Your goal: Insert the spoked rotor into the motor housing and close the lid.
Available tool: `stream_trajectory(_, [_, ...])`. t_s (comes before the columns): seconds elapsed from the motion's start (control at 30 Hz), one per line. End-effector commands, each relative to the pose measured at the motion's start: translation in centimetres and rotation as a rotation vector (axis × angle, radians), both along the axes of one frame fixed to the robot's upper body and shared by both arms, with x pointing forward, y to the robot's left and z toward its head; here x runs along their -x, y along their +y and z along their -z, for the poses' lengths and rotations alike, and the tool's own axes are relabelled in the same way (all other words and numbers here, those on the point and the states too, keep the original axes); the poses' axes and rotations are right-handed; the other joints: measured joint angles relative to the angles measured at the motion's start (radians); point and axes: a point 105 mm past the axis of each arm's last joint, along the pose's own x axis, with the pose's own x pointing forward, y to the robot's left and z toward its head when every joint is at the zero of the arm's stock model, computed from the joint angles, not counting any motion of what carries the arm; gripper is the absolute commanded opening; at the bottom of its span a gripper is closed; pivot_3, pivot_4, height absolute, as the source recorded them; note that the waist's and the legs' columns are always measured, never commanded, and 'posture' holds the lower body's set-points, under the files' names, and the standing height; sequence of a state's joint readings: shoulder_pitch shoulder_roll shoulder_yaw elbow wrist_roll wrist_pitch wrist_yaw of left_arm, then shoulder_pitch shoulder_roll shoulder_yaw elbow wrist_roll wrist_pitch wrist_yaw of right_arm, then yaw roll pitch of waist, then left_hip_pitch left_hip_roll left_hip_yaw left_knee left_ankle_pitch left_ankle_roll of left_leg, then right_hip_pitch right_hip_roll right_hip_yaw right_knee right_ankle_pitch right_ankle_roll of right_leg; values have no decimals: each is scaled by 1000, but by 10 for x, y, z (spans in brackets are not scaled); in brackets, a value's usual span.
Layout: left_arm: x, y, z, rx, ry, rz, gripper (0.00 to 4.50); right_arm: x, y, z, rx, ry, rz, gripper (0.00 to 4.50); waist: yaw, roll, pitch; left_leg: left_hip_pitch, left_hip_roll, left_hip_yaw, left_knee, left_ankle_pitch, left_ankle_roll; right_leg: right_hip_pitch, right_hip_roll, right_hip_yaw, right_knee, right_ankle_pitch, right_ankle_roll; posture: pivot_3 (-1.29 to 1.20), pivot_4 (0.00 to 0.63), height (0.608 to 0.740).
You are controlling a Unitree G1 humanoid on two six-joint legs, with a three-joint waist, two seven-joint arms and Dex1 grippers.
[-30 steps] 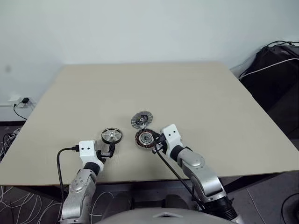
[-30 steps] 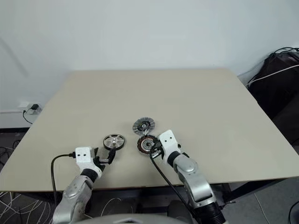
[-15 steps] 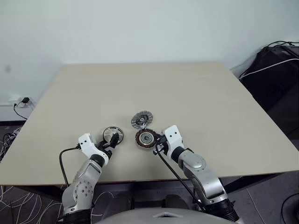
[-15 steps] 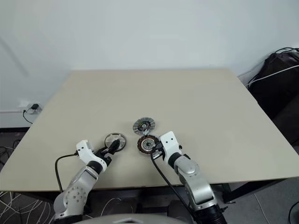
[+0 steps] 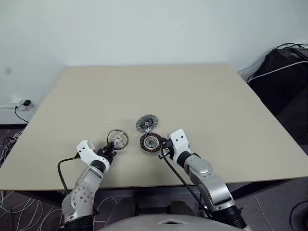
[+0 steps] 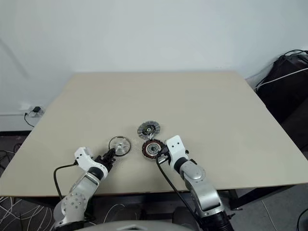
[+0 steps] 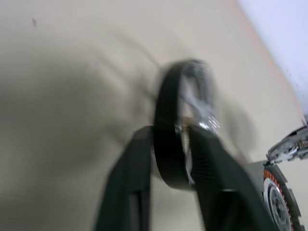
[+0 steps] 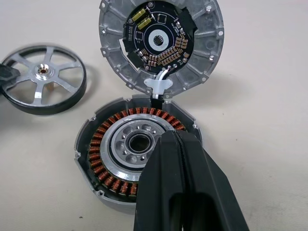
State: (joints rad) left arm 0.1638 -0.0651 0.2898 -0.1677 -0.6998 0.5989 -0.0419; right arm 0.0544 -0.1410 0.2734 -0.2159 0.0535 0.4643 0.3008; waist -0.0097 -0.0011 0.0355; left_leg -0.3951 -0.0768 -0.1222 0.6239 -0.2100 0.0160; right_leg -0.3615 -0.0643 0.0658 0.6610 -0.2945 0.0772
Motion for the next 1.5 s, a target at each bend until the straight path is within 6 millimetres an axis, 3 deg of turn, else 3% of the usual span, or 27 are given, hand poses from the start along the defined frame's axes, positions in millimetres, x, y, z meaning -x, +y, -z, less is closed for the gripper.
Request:
stream_trajectory(0.03, [-6, 3, -18, 16, -82, -30, 597, -4, 0, -14, -17, -51, 6, 0, 0, 0, 0, 0, 0, 0, 0, 0, 0, 0, 0, 0, 0, 0, 0, 0, 0, 740])
stream_trajectory(0.27, [-4, -1, -49, 152, -280, -2, 597, -3, -6, -15, -18, -50, 27, 0, 0, -2, 1, 0, 0, 0, 0, 0, 0, 0, 0, 0, -1, 0, 0, 0, 0, 740])
stream_trajectory(0.4, [6, -26, -74, 287, -402, 161, 597, 2, -15, -14, -19, -42, 40, 0, 0, -3, 2, -1, 0, 0, 0, 0, 0, 0, -1, 0, -2, 0, -1, 0, 0, 740])
stream_trajectory(0.57, [14, -53, -91, 391, -452, 323, 597, 7, -24, -8, 6, -25, 61, 0, -1, -3, 3, -1, 0, 1, 0, 0, 0, 0, -1, 0, -1, -1, -1, 0, 0, 740])
stream_trajectory(0.7, [15, -73, -80, 397, -352, 419, 597, 8, -28, -9, 6, -27, 84, 0, -2, -2, 4, 0, 0, 0, 0, 0, 0, 0, -1, 1, -1, -1, -1, 0, 0, 740])
stream_trajectory(0.87, [4, -84, -52, 328, -172, 422, 597, 8, -32, -10, 3, -31, 106, 0, 2, -2, 4, -1, 0, 0, 0, 0, 0, 0, 0, 1, -1, -1, -1, 0, 0, 740])
stream_trajectory(1.07, [-5, -94, -32, 312, -6, 404, 597, 12, -37, -6, 16, -21, 118, 0, 3, -2, 4, -1, 0, 0, 0, 0, 0, 0, 0, 1, -1, 0, -1, 0, 0, 740])
stream_trajectory(1.5, [-6, -100, -27, 371, 93, 373, 597, 12, -37, -6, 14, -23, 131, 0, 2, -3, 4, -1, 0, 0, 0, 0, 0, 0, 0, 1, -1, 0, 0, 0, 0, 740])
